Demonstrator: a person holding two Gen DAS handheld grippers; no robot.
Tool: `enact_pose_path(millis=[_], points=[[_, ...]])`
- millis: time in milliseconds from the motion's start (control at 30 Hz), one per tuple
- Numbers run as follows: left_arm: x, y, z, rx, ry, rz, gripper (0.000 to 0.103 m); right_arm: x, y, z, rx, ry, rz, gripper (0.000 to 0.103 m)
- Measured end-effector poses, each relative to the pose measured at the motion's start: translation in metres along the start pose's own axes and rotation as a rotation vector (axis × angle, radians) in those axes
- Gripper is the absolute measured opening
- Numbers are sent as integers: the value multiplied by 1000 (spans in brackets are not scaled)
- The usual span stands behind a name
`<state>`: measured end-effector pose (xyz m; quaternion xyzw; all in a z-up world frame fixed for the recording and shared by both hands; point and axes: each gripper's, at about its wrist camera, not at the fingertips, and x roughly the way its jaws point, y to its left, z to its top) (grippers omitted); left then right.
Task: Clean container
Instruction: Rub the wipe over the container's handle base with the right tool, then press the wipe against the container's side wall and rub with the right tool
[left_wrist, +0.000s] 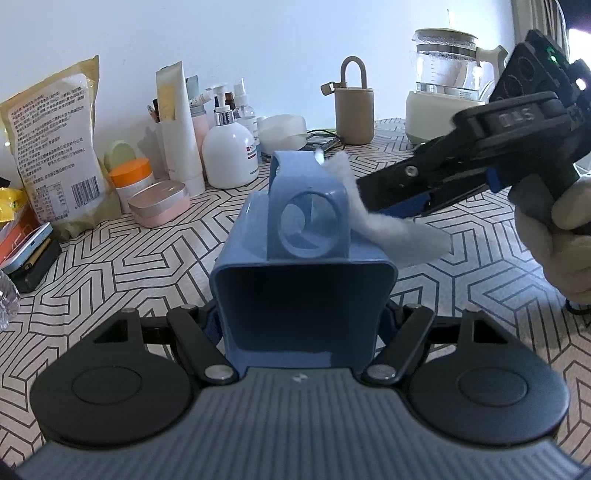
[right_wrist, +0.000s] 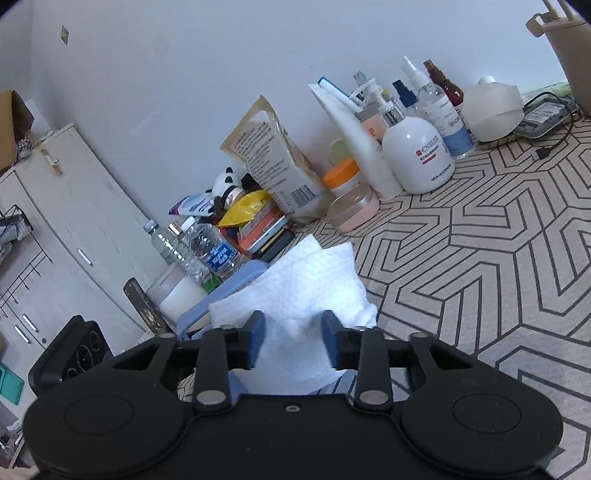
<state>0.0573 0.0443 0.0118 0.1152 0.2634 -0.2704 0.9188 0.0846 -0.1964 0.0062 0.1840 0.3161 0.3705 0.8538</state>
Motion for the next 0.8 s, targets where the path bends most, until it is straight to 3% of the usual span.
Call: enact_pose_path(millis=[67, 133, 200, 267, 333, 500, 667, 800], points=[[1, -1, 0, 8, 4, 1, 75, 6, 5, -2, -13, 37, 1, 79], [2, -1, 0, 2, 9, 5, 75, 8, 10, -5, -39, 34, -8, 78], [2, 1, 0, -9, 15, 4, 75, 7, 13, -6, -63, 21, -15, 72], [3, 2, 1, -18, 20, 6, 75, 4, 14, -5, -79, 6, -12, 53], [4, 3, 1, -28, 25, 9, 75, 2, 16, -4, -98, 4, -11, 47], [6, 7, 1, -55, 41, 29, 75, 4, 26, -8, -156, 26, 7, 47], [5, 6, 0, -54, 33, 42, 74, 6, 30, -13, -160, 73, 78, 47], [4, 4, 0, -44, 29, 46, 73, 5, 29, -12, -158, 68, 71, 47]])
